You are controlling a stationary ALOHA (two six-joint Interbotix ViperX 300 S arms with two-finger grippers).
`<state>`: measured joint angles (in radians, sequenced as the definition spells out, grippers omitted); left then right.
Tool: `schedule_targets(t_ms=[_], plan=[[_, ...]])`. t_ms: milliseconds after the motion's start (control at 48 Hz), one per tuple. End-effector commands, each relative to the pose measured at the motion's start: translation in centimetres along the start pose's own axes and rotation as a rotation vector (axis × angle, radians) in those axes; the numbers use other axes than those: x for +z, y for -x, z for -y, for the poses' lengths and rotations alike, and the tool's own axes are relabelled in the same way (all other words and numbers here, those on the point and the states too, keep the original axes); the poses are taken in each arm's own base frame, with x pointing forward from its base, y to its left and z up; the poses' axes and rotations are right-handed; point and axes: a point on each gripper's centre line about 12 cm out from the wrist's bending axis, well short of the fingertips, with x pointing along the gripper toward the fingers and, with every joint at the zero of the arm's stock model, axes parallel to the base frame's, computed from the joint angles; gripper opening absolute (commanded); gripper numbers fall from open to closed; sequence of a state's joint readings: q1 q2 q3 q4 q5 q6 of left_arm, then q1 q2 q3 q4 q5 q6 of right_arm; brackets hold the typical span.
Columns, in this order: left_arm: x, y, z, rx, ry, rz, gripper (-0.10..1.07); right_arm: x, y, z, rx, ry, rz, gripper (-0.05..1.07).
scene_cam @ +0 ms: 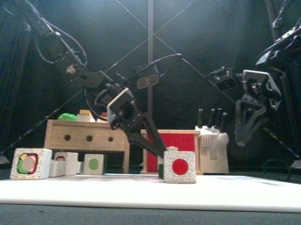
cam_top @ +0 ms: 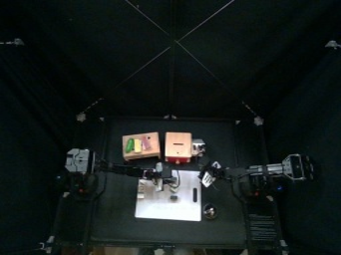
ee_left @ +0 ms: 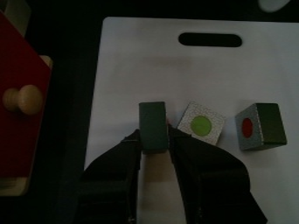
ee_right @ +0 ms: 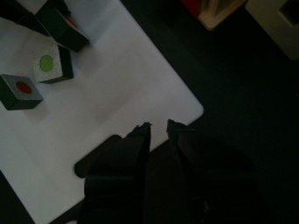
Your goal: Place near white sushi
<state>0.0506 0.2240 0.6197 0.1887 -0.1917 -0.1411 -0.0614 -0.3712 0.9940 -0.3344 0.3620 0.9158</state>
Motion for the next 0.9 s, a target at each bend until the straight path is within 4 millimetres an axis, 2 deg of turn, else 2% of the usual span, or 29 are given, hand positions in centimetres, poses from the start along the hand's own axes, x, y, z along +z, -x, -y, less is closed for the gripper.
schedule_targets(t_ms=[0, 521, 688, 875], plan=[[2.1, 0.8, 0.1, -0.001, -0.004, 0.060, 0.58, 0.8, 0.5, -0.7, 0.025, -0.001, 0.028, 0.65], [2.5, 4.1, 0.6, 0.006, -0.033, 0.006, 0.57, 0.7, 0.6, -1.2, 0.037, 0.016, 0.027, 0.65], [1.8, 5.7, 1.5, -0.012, -0.051, 0.006, 0.57, 0.7, 0.4, -1.2, 0.033, 0.018, 0.021, 0.65], [0.1, 7.5, 2.3, -0.028, -0.061, -0.013, 0.57, 0.6, 0.0, -1.2, 0.025, 0.015, 0.009, 0.65]])
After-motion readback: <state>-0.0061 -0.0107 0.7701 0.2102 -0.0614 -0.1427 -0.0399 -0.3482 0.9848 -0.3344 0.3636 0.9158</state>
